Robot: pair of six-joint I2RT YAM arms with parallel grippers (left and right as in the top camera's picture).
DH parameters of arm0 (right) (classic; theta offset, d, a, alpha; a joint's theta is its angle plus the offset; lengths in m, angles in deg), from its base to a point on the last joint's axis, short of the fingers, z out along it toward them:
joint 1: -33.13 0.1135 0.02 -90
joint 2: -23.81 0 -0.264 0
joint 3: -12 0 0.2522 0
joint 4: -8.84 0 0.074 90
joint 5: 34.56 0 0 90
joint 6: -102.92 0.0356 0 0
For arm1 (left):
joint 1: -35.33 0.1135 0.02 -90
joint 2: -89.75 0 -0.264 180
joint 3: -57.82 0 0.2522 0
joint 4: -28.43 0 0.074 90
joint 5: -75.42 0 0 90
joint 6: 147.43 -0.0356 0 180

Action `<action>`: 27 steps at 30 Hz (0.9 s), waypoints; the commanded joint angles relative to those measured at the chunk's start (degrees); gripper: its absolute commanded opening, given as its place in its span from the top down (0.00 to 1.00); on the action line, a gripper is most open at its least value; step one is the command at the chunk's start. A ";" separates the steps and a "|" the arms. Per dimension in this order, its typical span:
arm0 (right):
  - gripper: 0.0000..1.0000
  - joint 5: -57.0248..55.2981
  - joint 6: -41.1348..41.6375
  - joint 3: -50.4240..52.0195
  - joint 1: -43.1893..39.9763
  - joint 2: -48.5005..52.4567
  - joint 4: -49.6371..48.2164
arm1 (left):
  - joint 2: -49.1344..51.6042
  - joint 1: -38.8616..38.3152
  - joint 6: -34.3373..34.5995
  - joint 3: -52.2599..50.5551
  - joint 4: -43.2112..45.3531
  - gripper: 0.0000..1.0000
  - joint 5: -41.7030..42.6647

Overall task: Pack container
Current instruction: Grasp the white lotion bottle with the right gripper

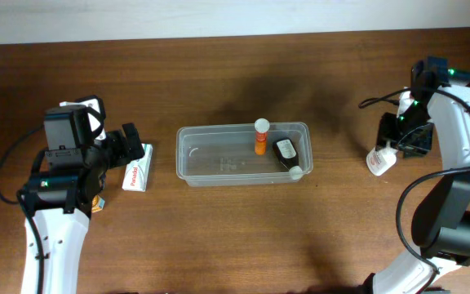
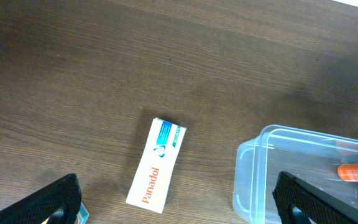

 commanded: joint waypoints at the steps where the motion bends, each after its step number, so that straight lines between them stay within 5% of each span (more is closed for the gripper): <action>1: 0.56 -0.37 0.20 0.46 -0.37 0.07 0.20 | 0.31 0.35 0.11 1.09 -0.02 0.00 0.63; 14: 0.76 -0.35 0.22 0.46 -0.37 0.07 0.46 | 0.31 0.35 0.11 1.09 0.00 0.00 0.61; 27: 0.78 2.38 -0.42 -5.70 -0.20 -3.02 6.23 | 0.31 0.35 0.11 1.09 -0.02 0.01 0.61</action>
